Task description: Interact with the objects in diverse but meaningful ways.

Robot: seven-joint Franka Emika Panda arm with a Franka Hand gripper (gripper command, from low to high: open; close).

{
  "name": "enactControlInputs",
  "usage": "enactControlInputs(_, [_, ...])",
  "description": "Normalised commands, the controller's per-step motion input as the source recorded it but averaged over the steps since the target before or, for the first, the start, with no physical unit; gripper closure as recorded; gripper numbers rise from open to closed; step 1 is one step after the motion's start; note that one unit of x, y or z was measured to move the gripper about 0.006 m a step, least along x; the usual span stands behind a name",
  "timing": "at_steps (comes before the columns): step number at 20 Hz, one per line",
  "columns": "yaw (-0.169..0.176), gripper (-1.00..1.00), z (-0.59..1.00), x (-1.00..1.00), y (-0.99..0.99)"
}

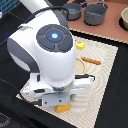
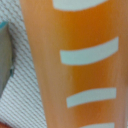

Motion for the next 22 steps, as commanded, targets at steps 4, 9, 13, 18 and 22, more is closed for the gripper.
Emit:
enactControlInputs(4, [0.000,-1.00,1.00,-0.26,0.00])
enactControlInputs(9, [0.077,-1.00,0.77,-0.49,0.11])
enactControlInputs(13, [0.140,-1.00,0.38,-0.57,0.28])
enactControlInputs(18, [0.189,-1.00,0.05,-0.61,0.28])
enactControlInputs(22, [0.187,-1.00,-0.09,-0.75,0.17])
